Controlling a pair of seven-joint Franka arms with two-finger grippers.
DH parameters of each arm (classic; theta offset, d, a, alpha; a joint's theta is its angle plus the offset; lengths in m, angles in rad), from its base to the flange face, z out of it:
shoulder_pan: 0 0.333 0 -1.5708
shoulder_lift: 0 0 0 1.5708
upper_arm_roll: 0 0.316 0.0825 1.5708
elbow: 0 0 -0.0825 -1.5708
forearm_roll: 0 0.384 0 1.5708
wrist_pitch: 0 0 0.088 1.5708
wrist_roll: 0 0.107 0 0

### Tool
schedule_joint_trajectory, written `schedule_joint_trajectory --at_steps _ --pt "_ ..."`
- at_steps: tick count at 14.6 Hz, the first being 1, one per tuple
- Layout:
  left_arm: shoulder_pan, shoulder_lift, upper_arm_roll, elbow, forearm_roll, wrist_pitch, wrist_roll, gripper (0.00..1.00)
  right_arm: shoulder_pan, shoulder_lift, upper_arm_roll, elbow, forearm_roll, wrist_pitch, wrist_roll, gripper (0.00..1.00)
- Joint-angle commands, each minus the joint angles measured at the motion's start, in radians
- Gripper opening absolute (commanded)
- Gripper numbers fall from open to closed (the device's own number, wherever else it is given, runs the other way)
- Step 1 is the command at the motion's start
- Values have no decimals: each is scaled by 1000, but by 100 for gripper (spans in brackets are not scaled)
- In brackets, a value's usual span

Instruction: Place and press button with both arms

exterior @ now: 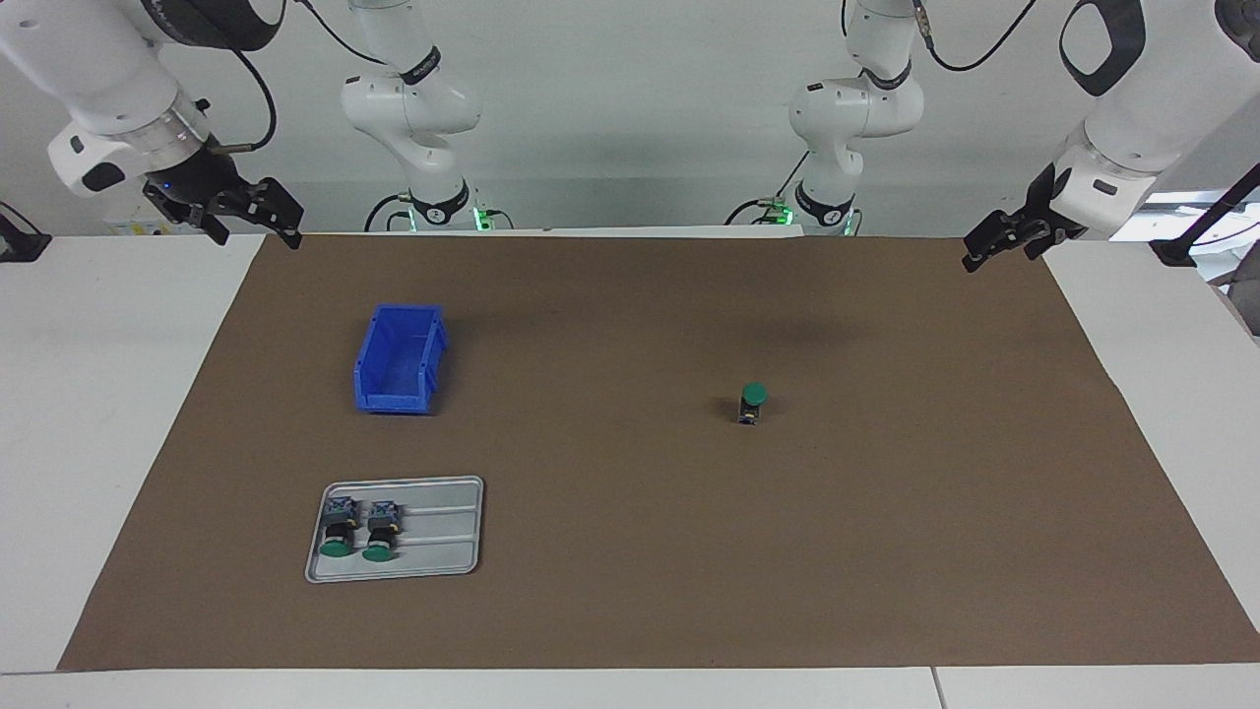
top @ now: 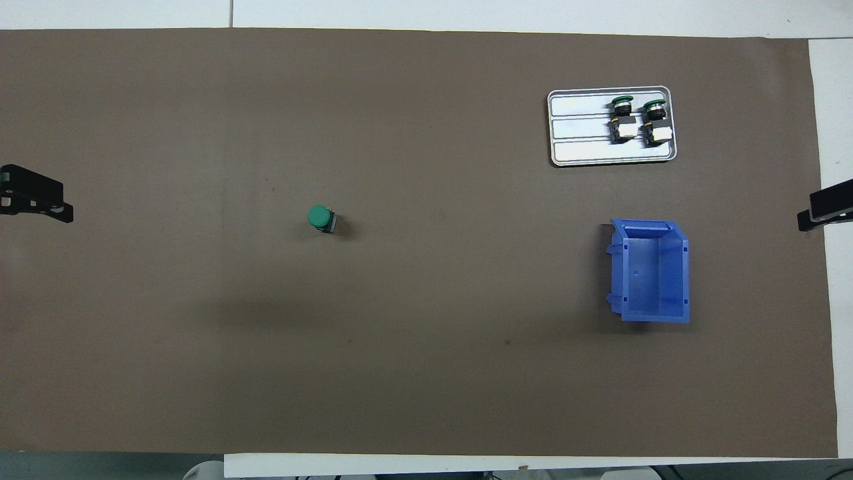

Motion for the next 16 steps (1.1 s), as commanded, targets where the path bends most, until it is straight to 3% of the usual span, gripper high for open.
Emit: schedule_joint_trajectory --at_steps 1,16 --pt "0 -11 -4 9 11 -16 13 100 -3 -16 -1 -19 -1 0 -12 100" --pt "93 -23 -90 3 11 -40 10 100 -3 -16 -1 -19 -1 0 -12 100"
